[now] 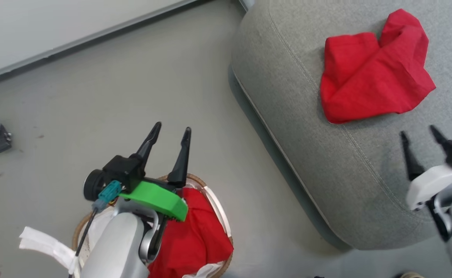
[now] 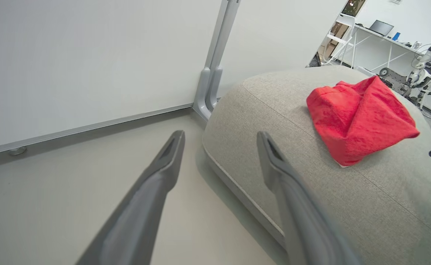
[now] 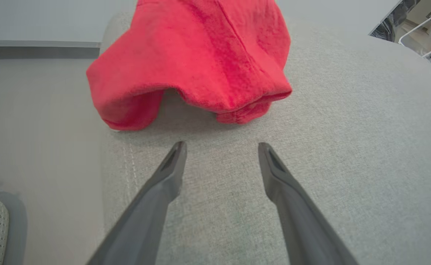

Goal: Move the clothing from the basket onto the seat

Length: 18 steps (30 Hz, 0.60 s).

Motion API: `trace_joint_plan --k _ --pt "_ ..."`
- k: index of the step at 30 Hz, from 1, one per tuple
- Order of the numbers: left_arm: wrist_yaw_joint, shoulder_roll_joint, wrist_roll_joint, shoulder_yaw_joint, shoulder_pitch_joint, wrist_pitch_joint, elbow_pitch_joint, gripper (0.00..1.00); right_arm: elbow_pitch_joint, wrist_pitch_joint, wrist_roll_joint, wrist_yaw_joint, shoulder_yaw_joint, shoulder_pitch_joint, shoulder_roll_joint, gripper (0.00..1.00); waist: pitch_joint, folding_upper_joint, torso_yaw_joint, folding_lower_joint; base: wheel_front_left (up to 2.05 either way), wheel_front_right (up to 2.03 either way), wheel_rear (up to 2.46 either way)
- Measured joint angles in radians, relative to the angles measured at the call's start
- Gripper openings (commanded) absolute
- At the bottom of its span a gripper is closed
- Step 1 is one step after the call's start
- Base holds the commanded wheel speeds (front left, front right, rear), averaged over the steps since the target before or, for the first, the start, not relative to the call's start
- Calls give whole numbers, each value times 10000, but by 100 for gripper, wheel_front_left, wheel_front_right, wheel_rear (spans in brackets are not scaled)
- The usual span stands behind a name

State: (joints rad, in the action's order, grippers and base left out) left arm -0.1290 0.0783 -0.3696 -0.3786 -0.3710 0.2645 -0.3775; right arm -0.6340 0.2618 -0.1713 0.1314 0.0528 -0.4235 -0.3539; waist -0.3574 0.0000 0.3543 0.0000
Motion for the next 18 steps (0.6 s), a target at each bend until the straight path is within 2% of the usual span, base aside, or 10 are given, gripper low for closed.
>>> trace_joint_plan --k 9,18 --pt "2 -219 704 1475 634 2 332 100 1427 -2 -777 0 1352 221 830 100 643 0 -609 0 0 0 0" --pt "207 -270 1430 2610 1217 2 648 100 2303 -2 -550 0 1329 241 1839 100 1083 0 -1574 0 0 0 0"
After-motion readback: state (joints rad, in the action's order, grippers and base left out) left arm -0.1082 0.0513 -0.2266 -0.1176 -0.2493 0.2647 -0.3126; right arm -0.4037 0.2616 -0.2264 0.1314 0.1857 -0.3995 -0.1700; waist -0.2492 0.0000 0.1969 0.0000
